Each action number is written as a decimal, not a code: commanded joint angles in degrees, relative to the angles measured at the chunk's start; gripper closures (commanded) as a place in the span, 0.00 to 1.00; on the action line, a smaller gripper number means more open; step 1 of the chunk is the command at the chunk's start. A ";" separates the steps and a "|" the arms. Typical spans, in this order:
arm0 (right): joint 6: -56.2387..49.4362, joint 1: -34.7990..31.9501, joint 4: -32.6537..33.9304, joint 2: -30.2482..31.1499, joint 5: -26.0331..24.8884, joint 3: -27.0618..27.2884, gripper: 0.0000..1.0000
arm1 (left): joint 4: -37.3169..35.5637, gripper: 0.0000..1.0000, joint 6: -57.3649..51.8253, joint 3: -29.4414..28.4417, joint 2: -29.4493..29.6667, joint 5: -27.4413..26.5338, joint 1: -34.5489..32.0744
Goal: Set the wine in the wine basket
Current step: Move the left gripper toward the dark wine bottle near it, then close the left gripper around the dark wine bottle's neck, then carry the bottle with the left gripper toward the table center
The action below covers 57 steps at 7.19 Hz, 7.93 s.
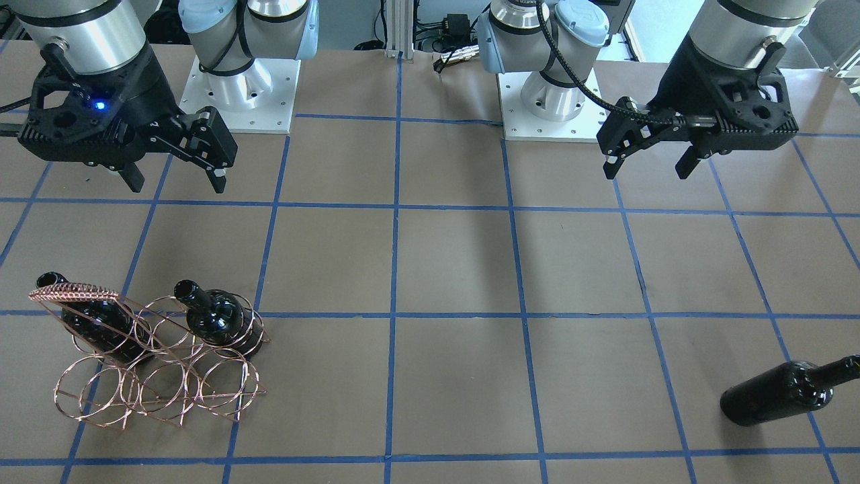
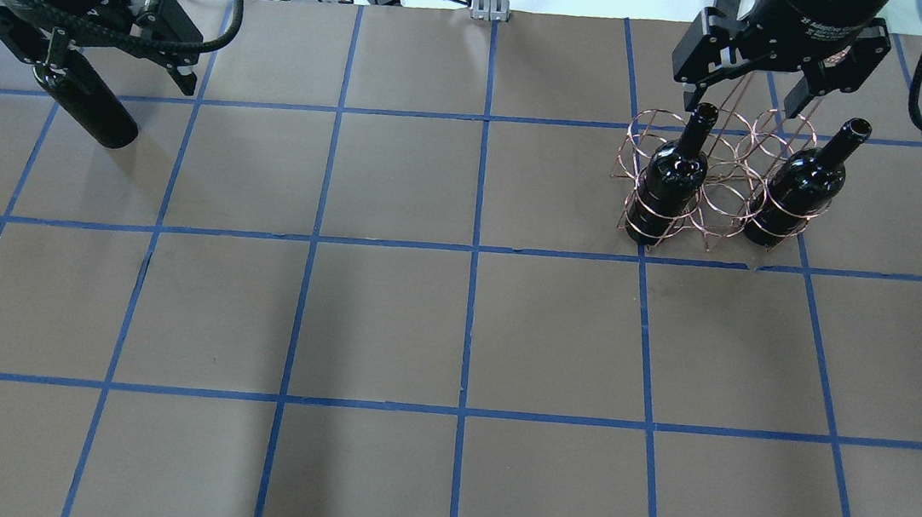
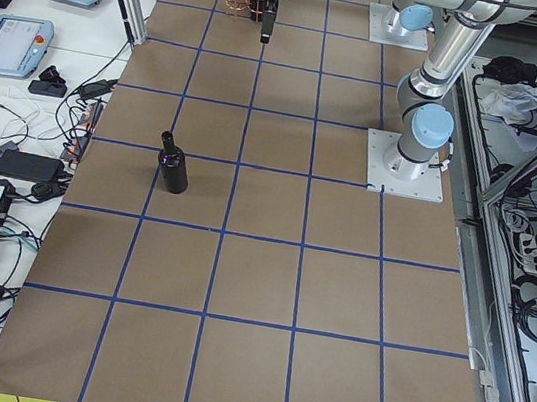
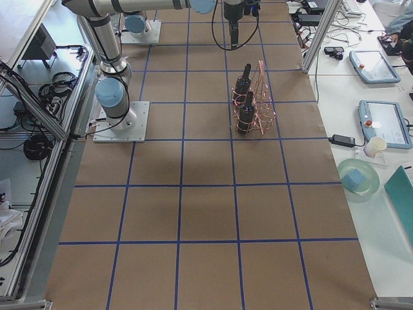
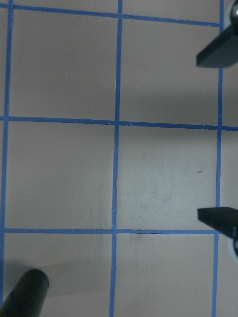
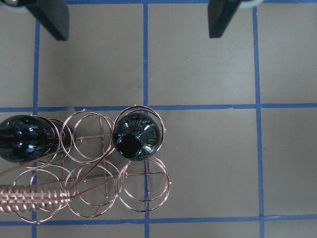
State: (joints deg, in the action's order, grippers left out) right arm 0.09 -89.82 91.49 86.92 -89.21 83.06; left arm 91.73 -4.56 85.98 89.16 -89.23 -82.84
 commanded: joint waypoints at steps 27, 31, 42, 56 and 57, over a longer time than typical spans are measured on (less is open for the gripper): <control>0.00 0.00 -0.18 0.09 0.35 0.09 0.00 | -19.30 0.03 -30.86 -15.75 29.66 1.95 21.49; 0.00 0.00 -0.18 0.09 0.26 0.09 0.00 | -21.24 0.21 -30.16 -15.58 30.54 1.95 21.49; 0.00 0.00 -0.18 0.09 0.53 0.09 0.00 | -17.30 1.00 -27.72 -15.49 26.79 2.05 19.31; 0.00 -0.09 -0.18 0.18 0.62 0.53 0.00 | -18.78 1.00 19.86 7.36 11.12 1.00 -20.26; 0.00 0.00 -0.18 0.18 0.70 0.53 0.00 | -18.78 1.00 18.64 7.36 11.12 0.38 -20.17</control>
State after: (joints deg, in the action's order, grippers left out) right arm 0.09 -89.85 91.32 87.11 -88.57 83.58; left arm 72.97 15.10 93.17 100.31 -88.08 -103.06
